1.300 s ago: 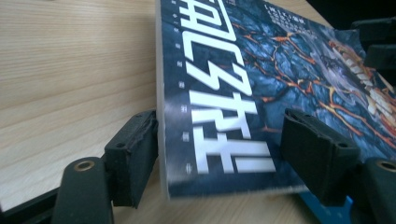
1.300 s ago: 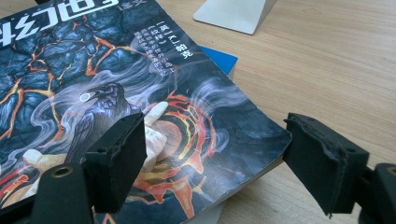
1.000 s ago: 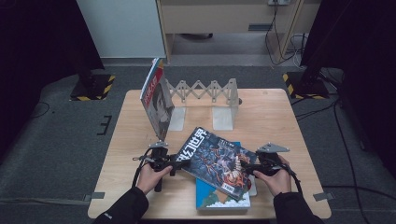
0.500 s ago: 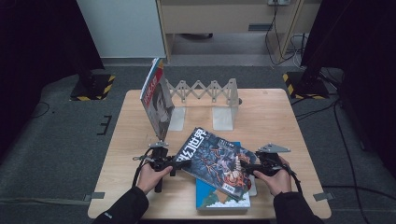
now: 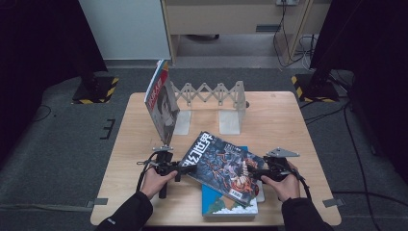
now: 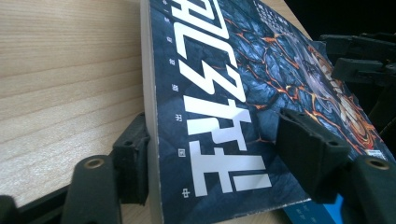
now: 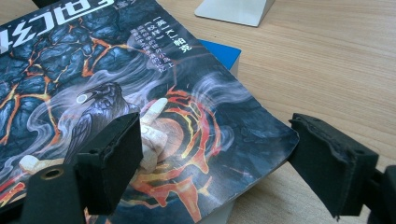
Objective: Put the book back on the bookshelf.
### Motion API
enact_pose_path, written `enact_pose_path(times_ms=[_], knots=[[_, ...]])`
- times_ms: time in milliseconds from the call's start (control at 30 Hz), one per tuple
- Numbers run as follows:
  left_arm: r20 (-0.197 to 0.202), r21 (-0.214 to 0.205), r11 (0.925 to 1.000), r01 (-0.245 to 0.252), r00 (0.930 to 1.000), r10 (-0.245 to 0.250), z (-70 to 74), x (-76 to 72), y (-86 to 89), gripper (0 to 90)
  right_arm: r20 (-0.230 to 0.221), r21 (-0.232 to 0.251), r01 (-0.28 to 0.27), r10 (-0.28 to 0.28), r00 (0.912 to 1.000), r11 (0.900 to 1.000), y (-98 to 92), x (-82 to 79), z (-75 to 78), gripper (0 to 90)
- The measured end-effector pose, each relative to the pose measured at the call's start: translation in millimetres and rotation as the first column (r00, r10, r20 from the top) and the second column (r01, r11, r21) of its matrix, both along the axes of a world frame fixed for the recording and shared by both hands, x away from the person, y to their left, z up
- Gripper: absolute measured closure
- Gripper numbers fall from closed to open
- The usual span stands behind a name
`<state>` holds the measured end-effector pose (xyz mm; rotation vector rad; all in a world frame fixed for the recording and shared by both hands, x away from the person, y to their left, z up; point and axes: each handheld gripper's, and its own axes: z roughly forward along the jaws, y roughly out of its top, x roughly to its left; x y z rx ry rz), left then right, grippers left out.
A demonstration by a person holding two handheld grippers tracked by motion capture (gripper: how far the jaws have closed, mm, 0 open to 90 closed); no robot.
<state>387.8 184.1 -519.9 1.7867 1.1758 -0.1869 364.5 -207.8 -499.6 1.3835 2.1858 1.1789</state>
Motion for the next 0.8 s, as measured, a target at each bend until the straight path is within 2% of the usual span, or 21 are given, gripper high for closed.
enact_pose_path(times_ms=[33,67,167,300,433,567,667,800], knots=[[-0.017,-0.001,1.0000,0.003,0.9999,-0.003,2.6,0.2,3.2,36.4,0.002,0.000,0.001,-0.001,1.0000,1.0000,0.1,0.0,-0.2,18.5],[-0.017,-0.001,1.0000,0.003,0.9999,-0.003,2.6,0.2,3.2,39.8,0.002,0.000,0.001,-0.001,1.0000,1.0000,0.1,0.0,-0.2,18.5],[-0.045,0.002,0.9998,0.022,0.9988,-0.022,8.3,-1.5,6.2,43.3,0.005,0.004,0.004,-0.004,1.0000,1.0000,0.1,0.2,-0.8,18.5],[-0.044,0.022,0.9993,0.031,0.9986,-0.030,9.9,-6.2,5.2,43.7,0.009,0.006,0.003,-0.003,1.0000,1.0000,0.3,0.1,-1.2,18.6],[-0.034,0.038,0.9987,0.035,0.9989,-0.033,10.5,-7.3,5.8,41.8,0.013,0.001,0.001,-0.001,0.9999,1.0000,0.5,0.2,-0.6,18.6],[-0.012,0.071,0.9964,0.048,0.9988,-0.047,10.6,-11.3,5.3,35.8,0.027,-0.018,-0.006,0.007,0.9996,0.9998,0.7,-0.7,1.8,20.9],[-0.027,0.082,0.9951,0.055,0.9982,-0.053,9.6,-17.9,7.7,27.0,0.037,-0.013,-0.016,0.016,0.9992,0.9998,0.2,-1.8,3.4,20.4],[-0.036,0.071,0.9958,0.059,0.9977,-0.056,8.1,-17.8,8.3,25.5,0.035,-0.011,-0.019,0.020,0.9992,0.9998,0.4,-1.9,3.3,19.5]])
